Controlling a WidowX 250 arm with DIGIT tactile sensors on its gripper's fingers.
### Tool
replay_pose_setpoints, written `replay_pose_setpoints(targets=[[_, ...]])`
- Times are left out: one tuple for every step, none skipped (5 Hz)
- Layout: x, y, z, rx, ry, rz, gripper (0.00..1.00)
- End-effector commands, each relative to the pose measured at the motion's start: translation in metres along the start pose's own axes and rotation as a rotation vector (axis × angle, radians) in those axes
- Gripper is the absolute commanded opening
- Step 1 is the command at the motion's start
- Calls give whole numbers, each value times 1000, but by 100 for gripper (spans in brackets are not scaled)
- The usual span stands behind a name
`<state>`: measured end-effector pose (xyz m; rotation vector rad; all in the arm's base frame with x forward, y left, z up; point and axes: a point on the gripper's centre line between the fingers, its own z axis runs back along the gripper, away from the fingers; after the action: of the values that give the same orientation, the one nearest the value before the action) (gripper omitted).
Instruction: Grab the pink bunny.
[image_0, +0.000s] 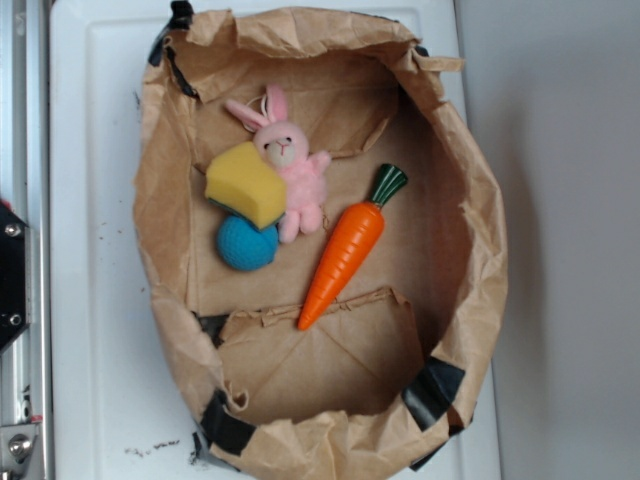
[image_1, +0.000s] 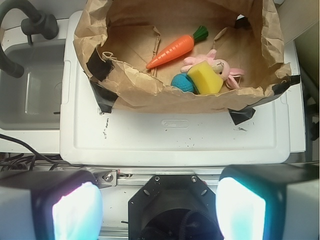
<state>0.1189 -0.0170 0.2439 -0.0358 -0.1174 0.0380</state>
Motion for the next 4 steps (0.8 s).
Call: replay_pose_setpoints(targets=[[0,0,0,0,0,0,100],[33,-9,-10,14,-8,57,100],[81,-15,-38,25,-20,153,100],[130,11,-64,94,-43,395,100]])
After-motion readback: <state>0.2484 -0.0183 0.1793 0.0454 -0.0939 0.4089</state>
